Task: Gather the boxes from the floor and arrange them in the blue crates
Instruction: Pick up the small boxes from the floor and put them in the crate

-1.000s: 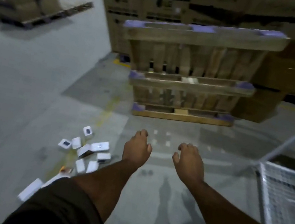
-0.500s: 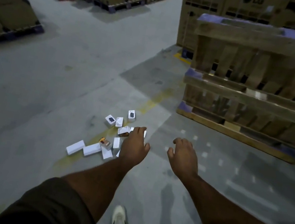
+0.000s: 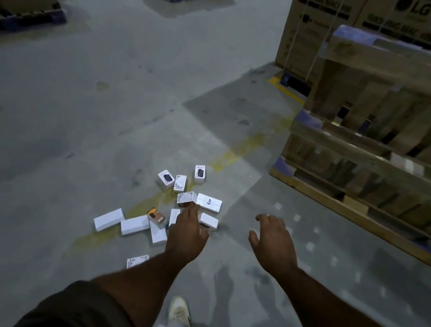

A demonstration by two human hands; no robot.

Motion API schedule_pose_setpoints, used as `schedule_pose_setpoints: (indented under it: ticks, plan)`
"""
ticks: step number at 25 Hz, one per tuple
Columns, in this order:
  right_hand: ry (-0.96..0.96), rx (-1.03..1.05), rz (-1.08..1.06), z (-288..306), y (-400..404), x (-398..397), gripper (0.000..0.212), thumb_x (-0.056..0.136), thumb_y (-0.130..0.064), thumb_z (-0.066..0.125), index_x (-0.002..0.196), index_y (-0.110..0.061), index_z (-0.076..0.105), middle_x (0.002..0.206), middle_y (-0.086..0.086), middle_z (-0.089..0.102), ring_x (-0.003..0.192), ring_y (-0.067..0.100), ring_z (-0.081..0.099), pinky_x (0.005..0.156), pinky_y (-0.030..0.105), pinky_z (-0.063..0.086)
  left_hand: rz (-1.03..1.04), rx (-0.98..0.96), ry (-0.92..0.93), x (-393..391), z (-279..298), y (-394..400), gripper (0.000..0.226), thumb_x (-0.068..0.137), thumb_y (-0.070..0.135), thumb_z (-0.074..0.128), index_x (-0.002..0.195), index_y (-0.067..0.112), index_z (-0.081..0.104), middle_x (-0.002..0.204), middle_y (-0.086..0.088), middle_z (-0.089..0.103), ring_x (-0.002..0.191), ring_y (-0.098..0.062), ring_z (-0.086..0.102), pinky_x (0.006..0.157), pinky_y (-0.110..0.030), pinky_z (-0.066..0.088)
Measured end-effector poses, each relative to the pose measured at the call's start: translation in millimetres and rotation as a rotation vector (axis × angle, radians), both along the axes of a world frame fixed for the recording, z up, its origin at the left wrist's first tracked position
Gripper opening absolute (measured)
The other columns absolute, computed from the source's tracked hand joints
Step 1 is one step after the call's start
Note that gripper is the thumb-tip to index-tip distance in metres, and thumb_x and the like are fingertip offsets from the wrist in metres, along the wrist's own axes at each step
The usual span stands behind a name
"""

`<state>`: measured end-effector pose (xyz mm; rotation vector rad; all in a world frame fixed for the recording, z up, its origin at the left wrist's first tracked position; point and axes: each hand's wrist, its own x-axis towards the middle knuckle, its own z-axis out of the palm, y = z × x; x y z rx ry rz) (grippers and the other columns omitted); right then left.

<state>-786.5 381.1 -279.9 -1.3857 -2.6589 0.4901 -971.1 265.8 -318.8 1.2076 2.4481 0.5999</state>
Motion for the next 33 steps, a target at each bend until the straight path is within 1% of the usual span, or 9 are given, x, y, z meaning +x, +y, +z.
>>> schedule_pose_setpoints:
  ticks: [4, 8, 11, 15, 19, 22, 26, 29, 33]
  plan:
    - [-0.009, -0.022, 0.015, -1.6, 21.9, -57.3, 0.041, 0.095, -0.034, 0.054, 0.131, -0.016, 0.053, 0.126, 0.008, 0.060, 0.117, 0.026, 0.052, 0.095, 0.039, 0.047, 0.027, -0.031, -0.027, -51.0, -2.4, 20.4, 0.061, 0.090, 0.030, 0.061, 0.144, 0.015, 0.040, 0.142, -0.005, 0.048, 0.127, -0.028, 0.050, 0.100, -0.043, 0.045]
    - [-0.029, -0.045, 0.060, -9.5, 41.3, -99.1, 0.040, 0.094, -0.035, 0.055, 0.129, -0.016, 0.054, 0.122, 0.008, 0.060, 0.114, 0.026, 0.053, 0.092, 0.040, 0.048, 0.048, -0.079, -0.015, -86.4, -6.7, 43.0, 0.054, 0.092, 0.031, 0.059, 0.140, 0.017, 0.041, 0.134, -0.005, 0.050, 0.124, -0.026, 0.051, 0.097, -0.040, 0.044]
    - [-0.030, -0.064, 0.086, -15.0, 67.3, -118.5, 0.040, 0.093, -0.035, 0.056, 0.129, -0.016, 0.054, 0.121, 0.007, 0.060, 0.114, 0.027, 0.053, 0.093, 0.039, 0.048, 0.099, -0.111, -0.058, -98.7, -13.5, 56.4, 0.056, 0.093, 0.031, 0.058, 0.144, 0.017, 0.039, 0.138, -0.005, 0.049, 0.127, -0.026, 0.049, 0.097, -0.038, 0.043]
    - [-0.050, -0.089, 0.180, -29.3, 119.7, -142.5, 0.040, 0.092, -0.033, 0.057, 0.128, -0.015, 0.055, 0.119, 0.008, 0.060, 0.113, 0.029, 0.052, 0.092, 0.040, 0.047, 0.173, -0.168, -0.083, -113.1, -25.9, 84.1, 0.060, 0.093, 0.031, 0.057, 0.146, 0.014, 0.036, 0.140, -0.005, 0.047, 0.131, -0.025, 0.046, 0.099, -0.038, 0.043]
    - [-0.042, -0.116, 0.319, -44.6, 182.6, -168.1, 0.038, 0.089, -0.029, 0.059, 0.123, -0.013, 0.058, 0.111, 0.011, 0.062, 0.107, 0.032, 0.055, 0.087, 0.043, 0.049, 0.345, -0.199, -0.132, -121.0, -32.3, 122.3, 0.059, 0.090, 0.031, 0.061, 0.143, 0.015, 0.039, 0.139, -0.004, 0.049, 0.130, -0.025, 0.047, 0.099, -0.041, 0.046]
    - [-0.091, -0.149, 0.403, -53.1, 223.1, -182.5, 0.036, 0.090, -0.029, 0.059, 0.122, -0.012, 0.059, 0.111, 0.011, 0.062, 0.107, 0.033, 0.056, 0.087, 0.042, 0.049, 0.463, -0.196, -0.158, -114.7, -34.8, 150.7, 0.056, 0.091, 0.031, 0.062, 0.141, 0.017, 0.042, 0.138, -0.003, 0.050, 0.129, -0.026, 0.049, 0.098, -0.043, 0.047]
    - [-0.129, -0.188, 0.467, -57.7, 252.6, -199.4, 0.038, 0.093, -0.032, 0.055, 0.126, -0.014, 0.055, 0.117, 0.010, 0.059, 0.113, 0.030, 0.053, 0.091, 0.041, 0.047, 0.524, -0.169, -0.190, -108.5, -34.1, 179.4, 0.052, 0.095, 0.030, 0.057, 0.142, 0.014, 0.041, 0.140, -0.004, 0.049, 0.129, -0.027, 0.048, 0.099, -0.043, 0.044]
    - [-0.177, -0.206, 0.499, -65.0, 270.1, -218.5, 0.039, 0.094, -0.034, 0.054, 0.127, -0.013, 0.054, 0.118, 0.011, 0.058, 0.113, 0.031, 0.052, 0.092, 0.041, 0.046, 0.556, -0.175, -0.212, -122.6, -40.1, 191.3, 0.053, 0.095, 0.030, 0.058, 0.142, 0.014, 0.042, 0.139, -0.004, 0.051, 0.130, -0.026, 0.048, 0.100, -0.044, 0.044]
    - [-0.171, -0.176, 0.497, -83.3, 280.8, -251.0, 0.036, 0.089, -0.031, 0.060, 0.118, -0.010, 0.059, 0.108, 0.013, 0.061, 0.102, 0.034, 0.057, 0.083, 0.043, 0.050, 0.588, -0.146, -0.256, -161.5, -59.8, 202.5, 0.052, 0.091, 0.030, 0.061, 0.138, 0.013, 0.045, 0.132, -0.005, 0.054, 0.124, -0.026, 0.054, 0.095, -0.042, 0.047]
